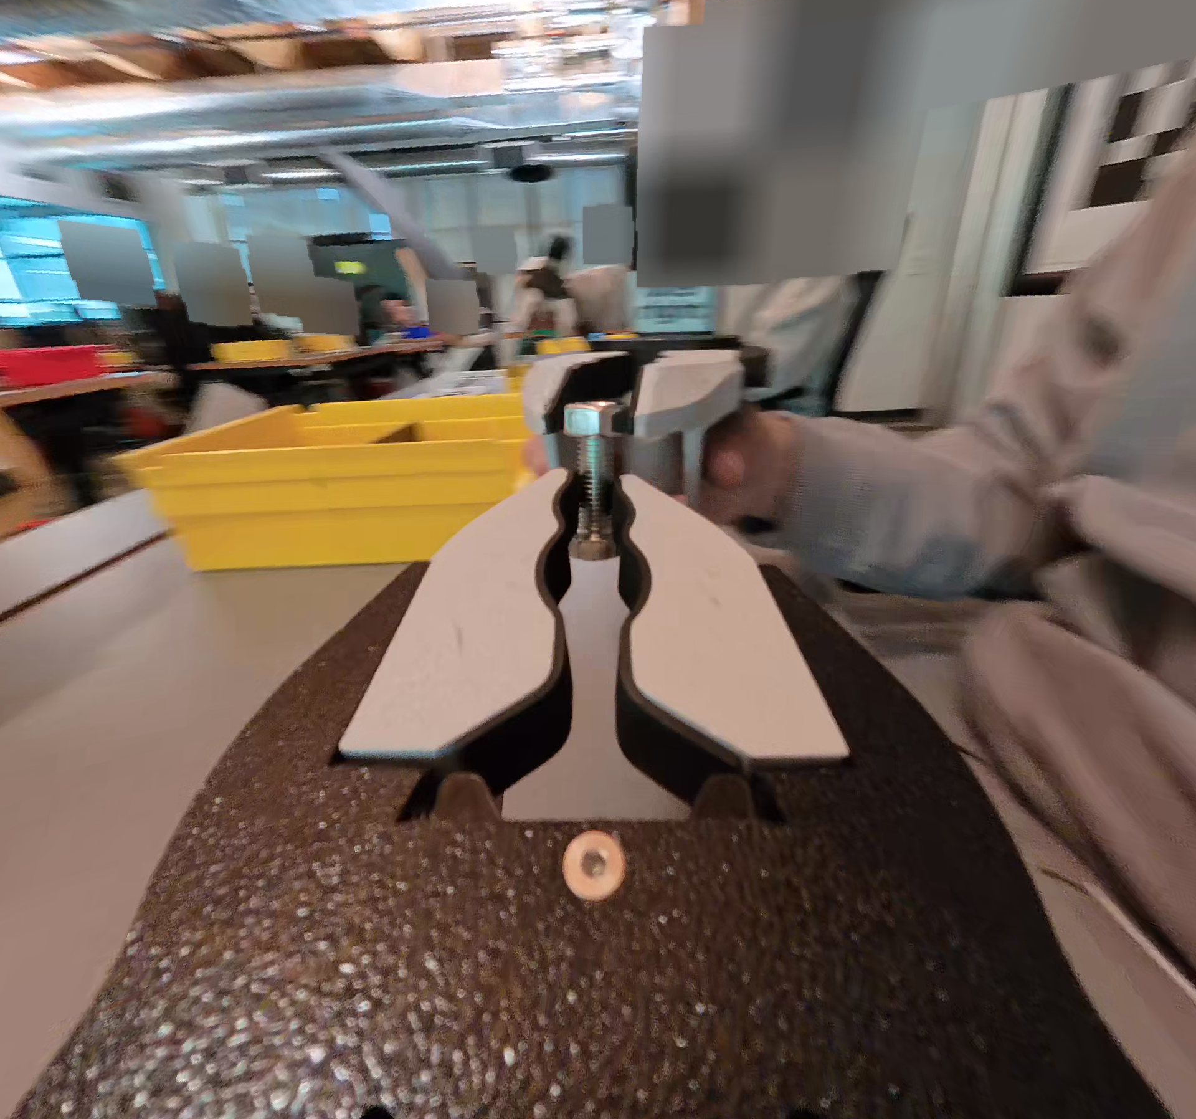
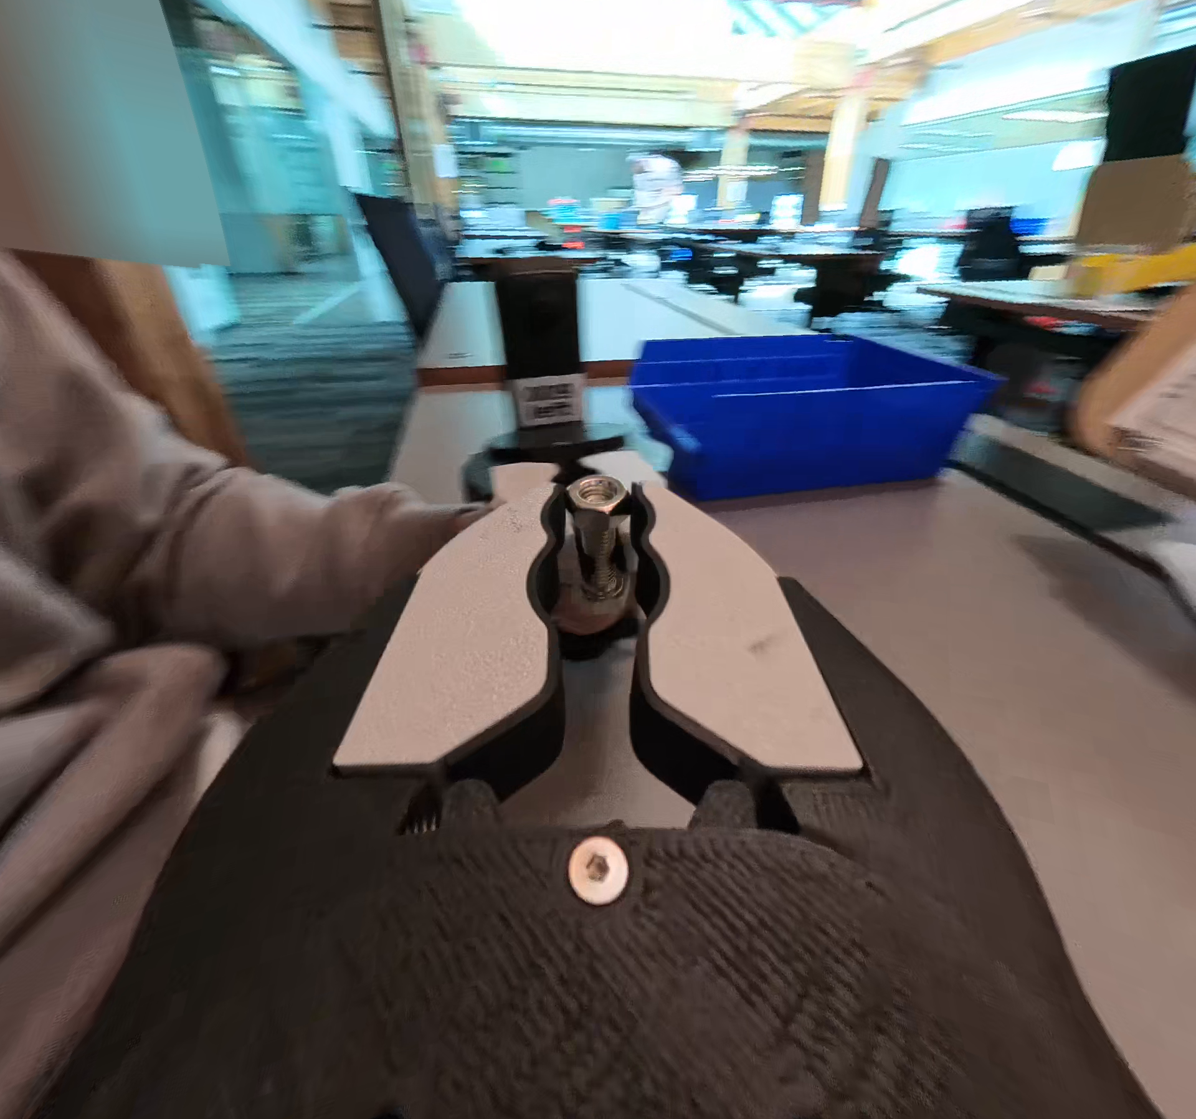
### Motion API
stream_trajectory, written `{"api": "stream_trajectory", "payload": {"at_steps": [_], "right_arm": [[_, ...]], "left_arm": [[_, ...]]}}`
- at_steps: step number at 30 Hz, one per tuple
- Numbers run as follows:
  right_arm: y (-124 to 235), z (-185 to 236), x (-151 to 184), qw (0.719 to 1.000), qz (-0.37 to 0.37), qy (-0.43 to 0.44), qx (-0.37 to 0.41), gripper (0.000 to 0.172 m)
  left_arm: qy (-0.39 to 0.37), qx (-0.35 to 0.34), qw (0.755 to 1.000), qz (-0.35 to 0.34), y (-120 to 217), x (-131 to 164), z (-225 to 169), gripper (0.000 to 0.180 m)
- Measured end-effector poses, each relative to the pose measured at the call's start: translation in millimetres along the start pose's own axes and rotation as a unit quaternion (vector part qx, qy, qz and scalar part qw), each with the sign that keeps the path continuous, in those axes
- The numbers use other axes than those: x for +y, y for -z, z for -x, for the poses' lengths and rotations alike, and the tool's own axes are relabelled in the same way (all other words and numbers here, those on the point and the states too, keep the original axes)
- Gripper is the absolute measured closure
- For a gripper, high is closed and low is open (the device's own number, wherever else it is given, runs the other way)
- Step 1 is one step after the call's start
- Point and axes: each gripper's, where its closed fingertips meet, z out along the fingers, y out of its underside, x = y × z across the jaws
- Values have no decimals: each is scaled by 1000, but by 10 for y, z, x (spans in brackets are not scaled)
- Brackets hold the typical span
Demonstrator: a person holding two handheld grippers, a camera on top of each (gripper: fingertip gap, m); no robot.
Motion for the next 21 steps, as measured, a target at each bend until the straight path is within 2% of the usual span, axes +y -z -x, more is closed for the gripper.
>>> {"api": "stream_trajectory", "payload": {"at_steps": [1, 4, 6, 9, 11, 13, 17, 21], "right_arm": [[57, 117, 4, 998, 2, -14, -54, 153], [186, 300, 55, 990, 10, -28, -137, 153], [198, 338, 64, 989, 13, -17, -143, 153], [162, 183, 50, 997, 7, 3, -75, 151], [149, 3, 44, 1000, 8, 11, -11, 134], [123, -134, 12, 999, 4, 20, 46, 128], [6, -361, -39, 984, -16, 28, 177, 136], [-107, -358, 8, 976, -33, 0, 217, 142]], "left_arm": [[18, 46, 999, 1, -27, 6, -115, 172], [40, 116, 992, 19, -101, 69, -322, 172], [36, 124, 991, 23, -113, 84, -355, 172], [23, 70, 997, 18, -90, 72, -199, 172], [-3, -1, 1000, 15, -57, 56, -16, 172], [-22, -82, 996, 19, 3, 55, 191, 172], [-67, -196, 978, 31, 127, 33, 430, 172], [-100, -235, 965, 58, 150, 63, 487, 172]]}}
